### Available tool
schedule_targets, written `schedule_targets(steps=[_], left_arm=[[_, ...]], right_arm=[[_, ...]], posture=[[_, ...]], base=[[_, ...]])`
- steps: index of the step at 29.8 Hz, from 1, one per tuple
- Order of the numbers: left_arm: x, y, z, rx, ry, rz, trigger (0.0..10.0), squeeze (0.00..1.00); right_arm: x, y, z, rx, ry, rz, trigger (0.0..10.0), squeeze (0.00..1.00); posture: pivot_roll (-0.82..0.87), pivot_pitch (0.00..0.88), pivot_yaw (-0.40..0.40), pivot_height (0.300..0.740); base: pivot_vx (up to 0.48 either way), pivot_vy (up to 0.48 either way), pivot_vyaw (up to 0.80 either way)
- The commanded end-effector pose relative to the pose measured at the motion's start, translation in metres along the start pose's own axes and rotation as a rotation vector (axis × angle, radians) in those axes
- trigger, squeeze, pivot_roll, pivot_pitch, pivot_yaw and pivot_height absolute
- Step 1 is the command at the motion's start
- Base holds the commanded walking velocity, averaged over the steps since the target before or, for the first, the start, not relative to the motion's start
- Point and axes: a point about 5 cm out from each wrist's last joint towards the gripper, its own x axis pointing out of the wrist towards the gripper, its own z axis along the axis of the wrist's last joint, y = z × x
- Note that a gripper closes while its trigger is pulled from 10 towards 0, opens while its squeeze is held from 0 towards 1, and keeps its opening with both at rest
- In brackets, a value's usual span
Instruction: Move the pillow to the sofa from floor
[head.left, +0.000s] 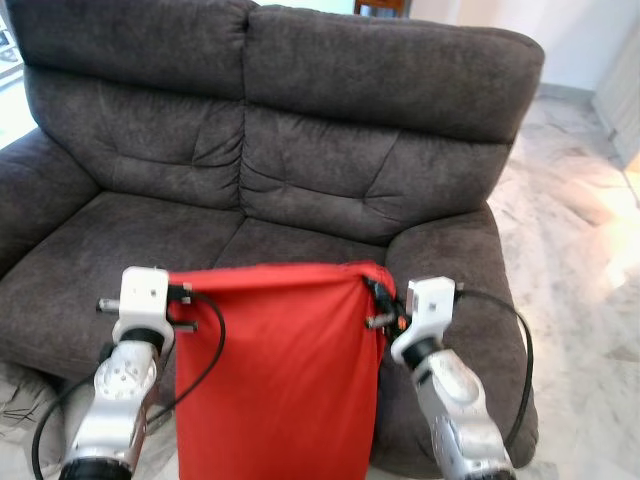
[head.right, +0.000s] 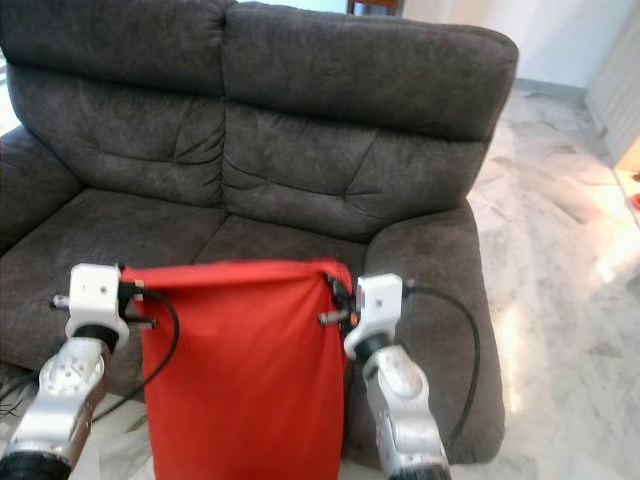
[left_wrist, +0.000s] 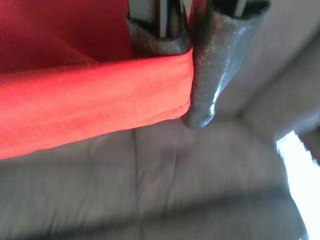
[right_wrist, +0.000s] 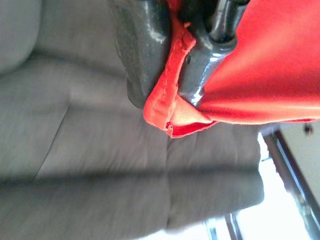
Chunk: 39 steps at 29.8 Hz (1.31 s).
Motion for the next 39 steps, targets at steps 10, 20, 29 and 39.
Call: schedule_targets(steps=[10, 20, 29, 39], left_arm=[[0.024, 0.032, 0.094, -0.009, -0.264, 0.069, 10.0, 0.0], [-0.011, -0.021, 0.028, 0.038, 0.012, -0.254, 10.0, 0.0], [-0.02, -0.029, 0.012, 0.182, 0.097, -0.355, 10.0, 0.0], [-0.024, -0.031, 0.003, 0.179, 0.139, -0.353, 10.0, 0.0]], right_arm=[[0.019, 0.004, 0.121, -0.033, -0.442, 0.042, 10.0, 0.0], [-0.006, -0.013, 0.012, -0.049, 0.029, -0.03, 10.0, 0.0], [-0.027, -0.039, -0.025, 0.026, 0.166, -0.257, 10.0, 0.0], [-0.032, -0.04, -0.033, 0.021, 0.193, -0.286, 10.0, 0.0]], posture=[[0.11, 0.101, -0.003, 0.74], [0.11, 0.099, -0.004, 0.74], [0.12, 0.103, -0.004, 0.74], [0.12, 0.108, -0.003, 0.74]], base=[[0.401, 0.0, 0.0], [0.0, 0.0, 0.0], [0.0, 0.0, 0.0], [0.0, 0.0, 0.0]])
